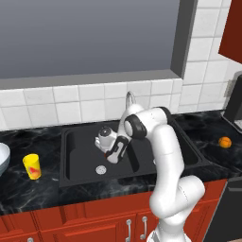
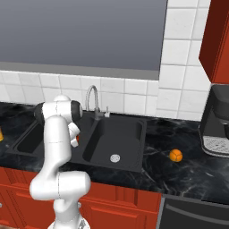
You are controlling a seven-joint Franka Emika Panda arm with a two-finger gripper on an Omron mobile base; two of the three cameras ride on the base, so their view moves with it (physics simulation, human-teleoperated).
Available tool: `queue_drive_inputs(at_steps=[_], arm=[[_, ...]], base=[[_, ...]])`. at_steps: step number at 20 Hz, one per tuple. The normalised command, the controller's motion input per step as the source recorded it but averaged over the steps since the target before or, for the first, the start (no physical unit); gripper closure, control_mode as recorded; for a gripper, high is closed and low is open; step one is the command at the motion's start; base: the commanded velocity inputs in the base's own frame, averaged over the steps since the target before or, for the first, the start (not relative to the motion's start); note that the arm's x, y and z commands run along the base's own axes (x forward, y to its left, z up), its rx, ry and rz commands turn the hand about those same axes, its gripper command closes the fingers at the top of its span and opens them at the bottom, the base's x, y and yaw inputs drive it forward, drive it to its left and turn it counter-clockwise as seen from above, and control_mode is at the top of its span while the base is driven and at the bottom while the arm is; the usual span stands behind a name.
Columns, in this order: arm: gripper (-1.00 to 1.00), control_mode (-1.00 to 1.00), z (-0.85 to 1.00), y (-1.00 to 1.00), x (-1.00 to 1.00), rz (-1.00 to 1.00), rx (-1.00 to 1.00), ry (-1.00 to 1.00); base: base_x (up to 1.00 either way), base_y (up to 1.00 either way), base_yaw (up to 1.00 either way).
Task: Remove the tomato and orange from the sink. Then move the bowl and cup from the counter to the sink for washing.
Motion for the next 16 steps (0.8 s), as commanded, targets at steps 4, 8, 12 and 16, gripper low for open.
queue_drive_inputs(at_steps=[4,8,12,16], arm=[[1.00,-1.00,0.14,0.03,-0.14,0.00,0.06,0.00],[1.00,-1.00,0.18,0.02,-0.10,0.01,0.04,0.00],[1.00,-1.00,0.23,0.05,-0.10,0.04,0.01,0.00],[1.00,-1.00,0.24,0.08,-0.12,0.04,0.00,0.00]], base=[[0.00,0.00,0.00],[0.00,0.00,0.00],[0.00,0.00,0.00],[0.00,0.00,0.00]])
